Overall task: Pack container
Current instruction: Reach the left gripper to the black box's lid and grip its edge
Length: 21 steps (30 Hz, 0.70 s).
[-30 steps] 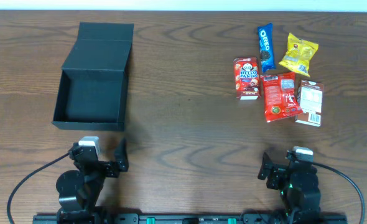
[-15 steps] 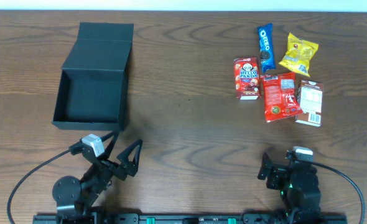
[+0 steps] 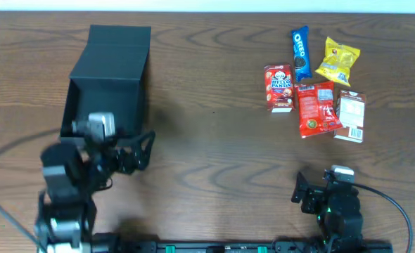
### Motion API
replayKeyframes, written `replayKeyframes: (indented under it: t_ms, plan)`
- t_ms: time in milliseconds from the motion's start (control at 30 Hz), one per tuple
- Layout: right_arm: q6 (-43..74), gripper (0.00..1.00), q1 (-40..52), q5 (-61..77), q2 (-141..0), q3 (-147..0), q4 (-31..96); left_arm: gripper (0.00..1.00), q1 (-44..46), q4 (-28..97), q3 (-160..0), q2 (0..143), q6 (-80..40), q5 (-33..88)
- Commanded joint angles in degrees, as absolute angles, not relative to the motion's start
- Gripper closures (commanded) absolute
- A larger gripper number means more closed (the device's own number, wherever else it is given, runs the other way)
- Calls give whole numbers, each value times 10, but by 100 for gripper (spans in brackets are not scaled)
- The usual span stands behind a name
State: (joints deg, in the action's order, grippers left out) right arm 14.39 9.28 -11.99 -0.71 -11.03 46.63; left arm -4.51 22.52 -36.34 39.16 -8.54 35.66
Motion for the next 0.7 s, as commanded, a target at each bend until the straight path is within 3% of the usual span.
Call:
replayKeyframes:
  t_ms: [0, 267, 600, 667]
  plan:
    - [136, 1, 88, -120, -3, -104, 467, 5, -45, 286, -469, 502, 40, 288]
    - [136, 1, 88, -120, -3, -104, 467, 5, 34, 401, -645, 735, 121, 116]
    - [136, 1, 88, -120, -3, -104, 467, 1, 69, 397, -686, 924, 133, 98]
    - [136, 1, 88, -120, -3, -104, 467, 17, 70, 387, -686, 947, 133, 83]
